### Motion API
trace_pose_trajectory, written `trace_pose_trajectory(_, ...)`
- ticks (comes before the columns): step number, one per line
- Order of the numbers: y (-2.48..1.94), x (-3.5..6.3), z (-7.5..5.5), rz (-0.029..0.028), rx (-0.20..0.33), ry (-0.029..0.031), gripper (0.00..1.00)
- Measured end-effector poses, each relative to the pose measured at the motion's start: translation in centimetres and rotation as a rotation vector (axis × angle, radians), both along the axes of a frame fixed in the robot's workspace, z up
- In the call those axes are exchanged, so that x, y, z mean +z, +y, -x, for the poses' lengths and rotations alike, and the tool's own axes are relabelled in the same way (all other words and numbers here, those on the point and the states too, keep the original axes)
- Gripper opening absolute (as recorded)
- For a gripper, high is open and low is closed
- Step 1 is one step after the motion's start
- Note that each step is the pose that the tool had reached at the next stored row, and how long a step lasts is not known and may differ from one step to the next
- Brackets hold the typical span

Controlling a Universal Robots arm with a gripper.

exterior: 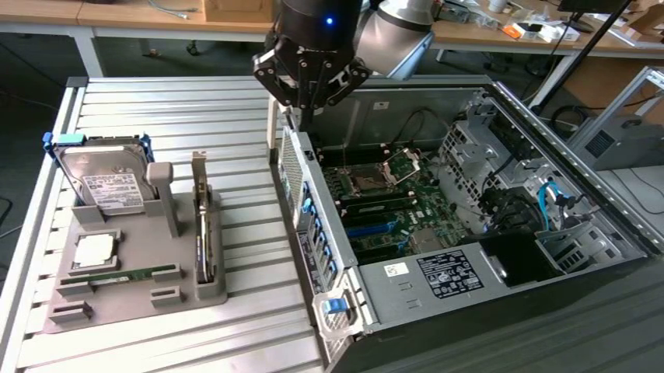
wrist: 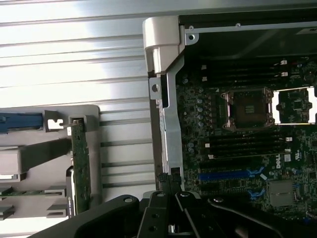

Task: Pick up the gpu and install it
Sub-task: 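Reach for the gpu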

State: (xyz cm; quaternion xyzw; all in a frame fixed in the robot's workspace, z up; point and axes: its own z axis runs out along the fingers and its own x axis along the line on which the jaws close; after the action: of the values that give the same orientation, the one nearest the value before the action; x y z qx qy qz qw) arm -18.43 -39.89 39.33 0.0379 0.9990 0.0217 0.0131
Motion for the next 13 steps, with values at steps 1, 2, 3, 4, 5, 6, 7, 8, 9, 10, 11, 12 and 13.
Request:
trace_pose_trajectory(1, 0.0, 0.0, 0.04, 0.0, 0.0, 0.0001, 0.11)
trace_pose_trajectory(2, 0.0, 0.0, 0.07, 0.0, 0.0, 0.0, 0.11)
trace_pose_trajectory(3, 0.0, 0.0, 0.1, 0.0, 0.0, 0.0, 0.11)
trace_pose_trajectory(4, 0.0, 0.0, 0.13, 0.0, 0.0, 0.0, 0.11)
trace_pose_trajectory(5, 0.0, 0.0, 0.16, 0.0, 0.0, 0.0, 0.11)
trace_pose_trajectory(6, 0.0, 0.0, 0.19, 0.0, 0.0, 0.0, 0.11)
trace_pose_trajectory(7, 0.0, 0.0, 0.21, 0.0, 0.0, 0.0, 0.11)
trace_pose_trajectory(8, 0.0, 0.0, 0.24, 0.0, 0.0, 0.0, 0.11)
trace_pose_trajectory(9, 0.0, 0.0, 0.26, 0.0, 0.0, 0.0, 0.11)
trace_pose_trajectory(10, 0.0, 0.0, 0.28, 0.0, 0.0, 0.0, 0.11)
trace_pose_trajectory(11, 0.0, 0.0, 0.31, 0.0, 0.0, 0.0, 0.11)
trace_pose_trajectory(12, 0.0, 0.0, 0.34, 0.0, 0.0, 0.0, 0.11)
trace_pose_trajectory(13, 0.0, 0.0, 0.37, 0.0, 0.0, 0.0, 0.11)
